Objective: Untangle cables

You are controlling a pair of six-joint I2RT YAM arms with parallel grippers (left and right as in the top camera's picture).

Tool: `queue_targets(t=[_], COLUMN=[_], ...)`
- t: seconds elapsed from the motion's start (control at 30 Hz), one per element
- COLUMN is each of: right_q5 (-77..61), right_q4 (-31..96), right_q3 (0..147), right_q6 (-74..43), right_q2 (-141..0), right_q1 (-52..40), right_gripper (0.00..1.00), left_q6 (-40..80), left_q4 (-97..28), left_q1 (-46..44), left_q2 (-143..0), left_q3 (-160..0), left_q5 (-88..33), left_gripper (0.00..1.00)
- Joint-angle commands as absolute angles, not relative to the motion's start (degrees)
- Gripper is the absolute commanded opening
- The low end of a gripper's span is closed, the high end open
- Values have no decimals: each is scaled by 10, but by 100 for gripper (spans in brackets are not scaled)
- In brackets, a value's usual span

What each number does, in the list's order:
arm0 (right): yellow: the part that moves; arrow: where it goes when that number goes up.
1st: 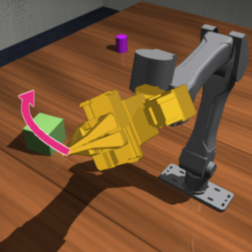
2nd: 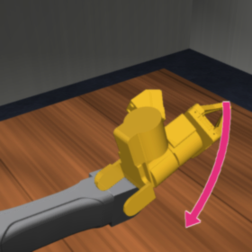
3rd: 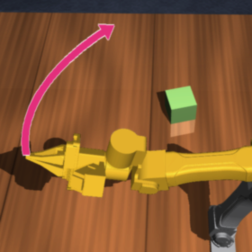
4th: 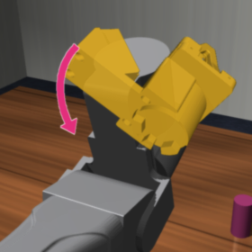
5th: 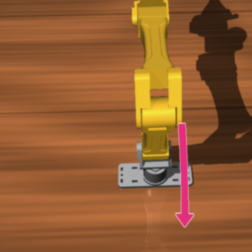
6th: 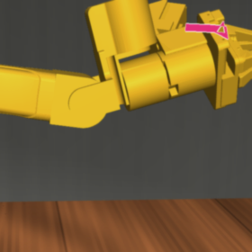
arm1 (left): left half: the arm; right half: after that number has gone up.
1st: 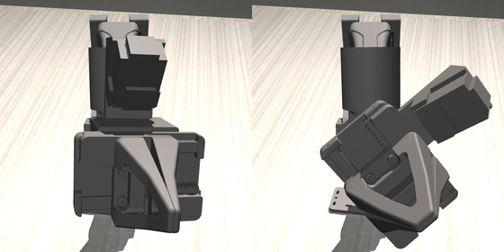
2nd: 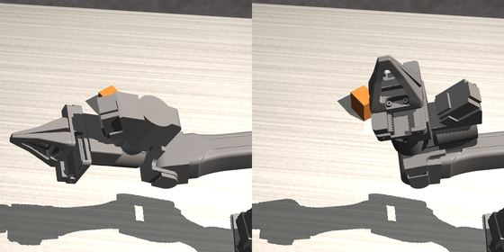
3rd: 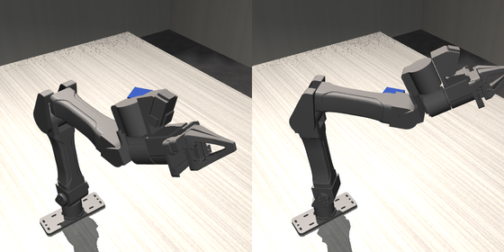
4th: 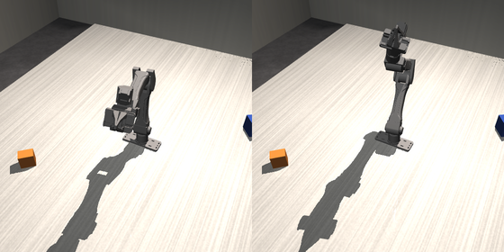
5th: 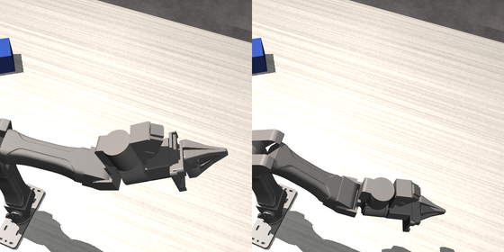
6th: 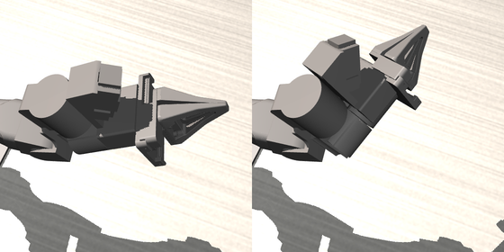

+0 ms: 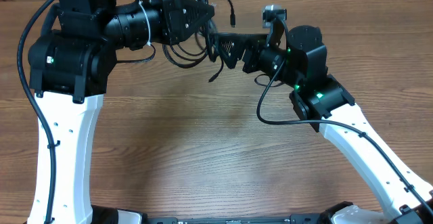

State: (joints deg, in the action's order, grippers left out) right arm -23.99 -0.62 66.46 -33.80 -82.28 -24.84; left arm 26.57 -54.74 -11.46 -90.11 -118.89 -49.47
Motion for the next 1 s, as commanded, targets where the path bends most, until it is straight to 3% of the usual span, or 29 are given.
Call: queue_targets(t=[0.0,0.27,0.6,0.83,0.97], right_q5=[-250,-187,-157,83,77], right_q4=[-34,40,94,255,272], right_q3=[681,688,688,688,700], right_q6=[-373,-340,-325,-349,-360], right_q2=[-819,-819,-820,-840,-822], right_q1=[-246,-205,-259,-278,-266], right_gripper=[100,100,100,100,100], left_q6=[236,194,192,193,193], left_q4=[-563,-617,-608,-639,-645], left_q1=[-113,-113,-116,-116,-117], left_q2=[-888,-887,-887,-887,-887], left_q3=[-1202,-1202,-1202,-1202,-1202], left_q5=[-476,-317,-291,-111,-92], left_gripper=[4,4,4,4,4])
